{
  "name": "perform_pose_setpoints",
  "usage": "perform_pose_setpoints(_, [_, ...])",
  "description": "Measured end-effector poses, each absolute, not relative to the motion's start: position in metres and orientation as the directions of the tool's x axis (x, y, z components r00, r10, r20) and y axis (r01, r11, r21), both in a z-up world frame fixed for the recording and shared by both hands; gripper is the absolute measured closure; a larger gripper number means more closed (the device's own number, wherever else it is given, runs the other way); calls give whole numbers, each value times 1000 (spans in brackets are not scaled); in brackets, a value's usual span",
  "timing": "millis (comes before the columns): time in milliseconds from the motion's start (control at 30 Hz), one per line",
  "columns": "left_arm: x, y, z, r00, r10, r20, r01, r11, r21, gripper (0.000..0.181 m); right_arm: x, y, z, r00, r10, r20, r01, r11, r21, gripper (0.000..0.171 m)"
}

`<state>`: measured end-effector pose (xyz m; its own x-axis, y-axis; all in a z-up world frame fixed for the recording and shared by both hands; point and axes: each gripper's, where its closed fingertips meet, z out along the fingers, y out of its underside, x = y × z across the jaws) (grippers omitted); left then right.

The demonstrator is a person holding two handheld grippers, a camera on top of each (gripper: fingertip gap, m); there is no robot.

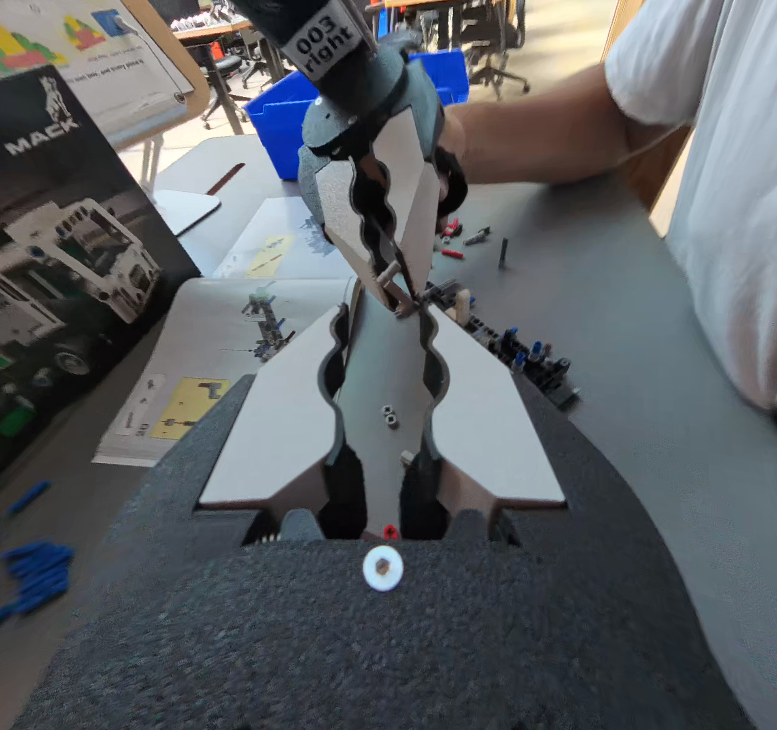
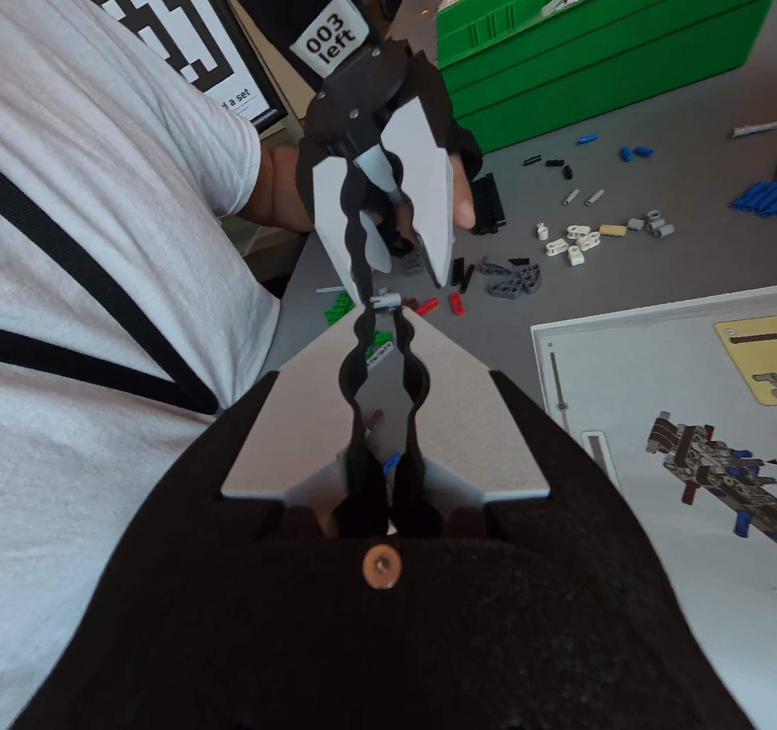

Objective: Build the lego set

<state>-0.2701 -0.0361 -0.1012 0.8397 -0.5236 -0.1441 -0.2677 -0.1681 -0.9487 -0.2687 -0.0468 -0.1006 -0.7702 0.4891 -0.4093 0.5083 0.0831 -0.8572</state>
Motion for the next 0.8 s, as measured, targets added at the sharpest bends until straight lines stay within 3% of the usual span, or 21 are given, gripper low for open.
perform_pose_setpoints(100, [-259, -42, -109, 784, -533, -317, -440, -117, -890, 150, -259, -54, -103, -784, 428, -450, 537, 102, -837, 165])
perform_pose_setpoints(267, [-244, -45, -114, 720, -545, -429, -543, -58, -838, 153, -244, -64, -111, -794, 363, -487, 570, 168, -804, 165])
perform_pose_setpoints(400, [-245, -42, -116, 716, -513, -473, -573, -45, -818, 161, -246, -63, -112, -782, 366, -504, 586, 158, -795, 165])
perform_pose_setpoints(567, [-267, -30, -100, 786, -358, -503, -549, -33, -835, 169, -266, -50, -95, -723, 373, -582, 618, -28, -786, 160])
perform_pose_setpoints(800, [-281, -22, -98, 797, -234, -556, -580, -43, -813, 173, -284, -40, -93, -672, 451, -587, 603, -125, -787, 166])
